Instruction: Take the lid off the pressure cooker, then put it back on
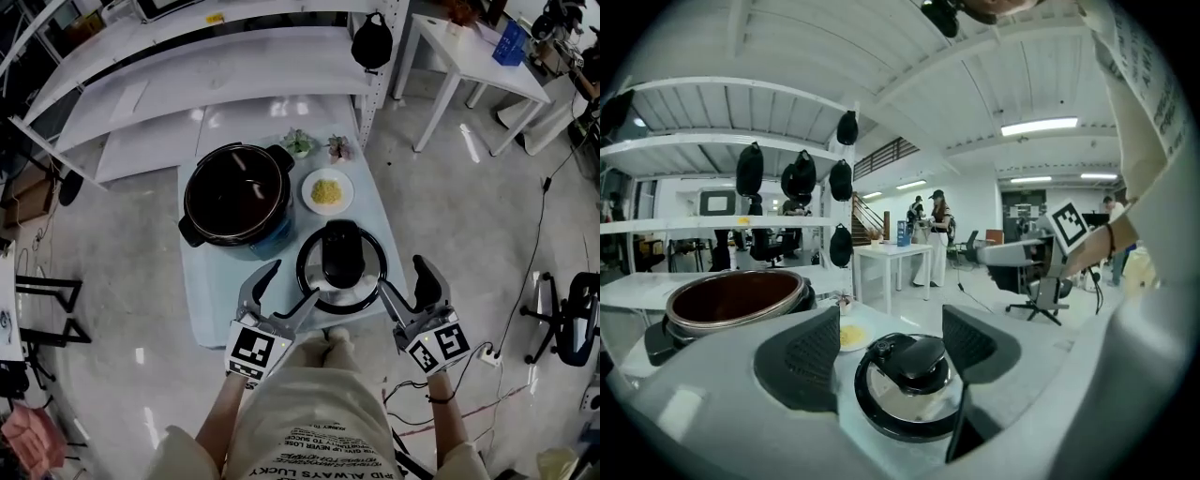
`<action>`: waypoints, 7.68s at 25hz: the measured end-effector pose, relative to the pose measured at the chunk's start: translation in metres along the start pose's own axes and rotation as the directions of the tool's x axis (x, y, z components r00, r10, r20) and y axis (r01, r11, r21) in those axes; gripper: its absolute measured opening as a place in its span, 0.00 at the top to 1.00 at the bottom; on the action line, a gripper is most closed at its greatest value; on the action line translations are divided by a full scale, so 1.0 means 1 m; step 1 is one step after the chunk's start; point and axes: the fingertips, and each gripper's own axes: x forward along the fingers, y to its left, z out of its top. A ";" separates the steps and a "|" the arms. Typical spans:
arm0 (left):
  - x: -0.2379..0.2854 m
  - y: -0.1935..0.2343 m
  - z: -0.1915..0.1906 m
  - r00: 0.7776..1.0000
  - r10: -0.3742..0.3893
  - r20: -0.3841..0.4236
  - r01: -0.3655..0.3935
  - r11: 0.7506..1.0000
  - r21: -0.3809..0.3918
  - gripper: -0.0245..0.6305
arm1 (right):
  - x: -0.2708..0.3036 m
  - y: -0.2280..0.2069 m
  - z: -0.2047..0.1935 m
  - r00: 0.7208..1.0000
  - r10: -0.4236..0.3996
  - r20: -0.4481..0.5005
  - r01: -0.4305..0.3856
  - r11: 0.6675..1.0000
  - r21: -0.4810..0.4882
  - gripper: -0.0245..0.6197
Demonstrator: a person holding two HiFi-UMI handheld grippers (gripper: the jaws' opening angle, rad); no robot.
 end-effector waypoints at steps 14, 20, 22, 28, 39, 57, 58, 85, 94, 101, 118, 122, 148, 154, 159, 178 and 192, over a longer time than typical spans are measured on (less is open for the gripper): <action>0.053 -0.016 -0.036 0.976 -0.153 -0.155 0.175 0.974 0.143 0.47 | 0.043 0.009 -0.054 0.912 0.309 -0.270 -0.360 0.918 -0.167 0.45; 0.076 -0.024 -0.051 0.955 -0.215 -0.206 0.256 0.946 0.200 0.47 | 0.059 0.009 -0.086 0.851 0.398 -0.344 -0.473 0.864 -0.171 0.45; 0.083 -0.027 -0.057 0.947 -0.232 -0.222 0.278 0.938 0.207 0.47 | 0.064 0.009 -0.094 0.834 0.416 -0.362 -0.495 0.855 -0.157 0.45; 0.099 -0.038 -0.082 0.915 -0.294 -0.277 0.362 0.901 0.240 0.47 | 0.074 0.008 -0.120 0.783 0.480 -0.395 -0.574 0.803 -0.162 0.45; 0.126 -0.046 -0.113 0.870 -0.359 -0.339 0.454 0.851 0.265 0.47 | 0.083 0.015 -0.155 0.680 0.572 -0.460 -0.697 0.699 -0.161 0.45; 0.133 -0.054 -0.124 0.778 -0.484 -0.400 0.595 0.772 0.223 0.48 | 0.086 0.024 -0.173 0.519 0.660 -0.543 -0.826 0.552 -0.119 0.52; 0.133 -0.054 -0.125 0.777 -0.488 -0.397 0.595 0.775 0.213 0.49 | 0.086 0.024 -0.174 0.514 0.664 -0.543 -0.829 0.547 -0.116 0.53; 0.125 -0.051 -0.118 0.751 -0.471 -0.463 0.586 0.799 0.136 0.52 | 0.085 0.033 -0.167 0.444 0.620 -0.647 -0.833 0.552 -0.042 0.54; 0.104 -0.057 -0.089 0.759 -0.460 -0.460 0.575 0.806 0.142 0.52 | 0.071 0.047 -0.135 0.435 0.611 -0.661 -0.841 0.538 -0.057 0.54; 0.090 -0.064 -0.065 0.783 -0.432 -0.448 0.546 0.822 0.161 0.52 | 0.059 0.056 -0.110 0.433 0.604 -0.669 -0.853 0.514 -0.088 0.54; 0.051 -0.065 -0.020 0.840 -0.325 -0.434 0.444 0.872 0.208 0.52 | 0.042 0.086 -0.062 0.413 0.630 -0.657 -0.892 0.425 -0.154 0.54; 0.039 -0.062 -0.012 0.859 -0.283 -0.427 0.403 0.887 0.224 0.52 | 0.040 0.097 -0.053 0.404 0.636 -0.657 -0.903 0.391 -0.177 0.54; -0.018 0.003 0.039 0.902 -0.153 -0.403 0.285 0.913 0.293 0.52 | 0.081 0.161 0.010 0.368 0.683 -0.631 -0.930 0.270 -0.250 0.54; -0.024 0.037 0.048 0.896 -0.174 -0.409 0.315 0.897 0.310 0.52 | 0.112 0.175 0.024 0.398 0.679 -0.617 -0.917 0.304 -0.257 0.54; -0.027 0.071 0.054 0.887 -0.200 -0.416 0.352 0.875 0.331 0.52 | 0.144 0.187 0.033 0.436 0.667 -0.603 -0.899 0.346 -0.268 0.54; -0.010 0.164 0.055 0.854 -0.289 -0.432 0.442 0.841 0.311 0.52 | 0.239 0.196 0.041 0.473 0.647 -0.598 -0.873 0.433 -0.223 0.54; 0.008 0.214 0.052 0.834 -0.332 -0.442 0.479 0.833 0.278 0.52 | 0.293 0.192 0.042 0.470 0.641 -0.606 -0.869 0.457 -0.190 0.54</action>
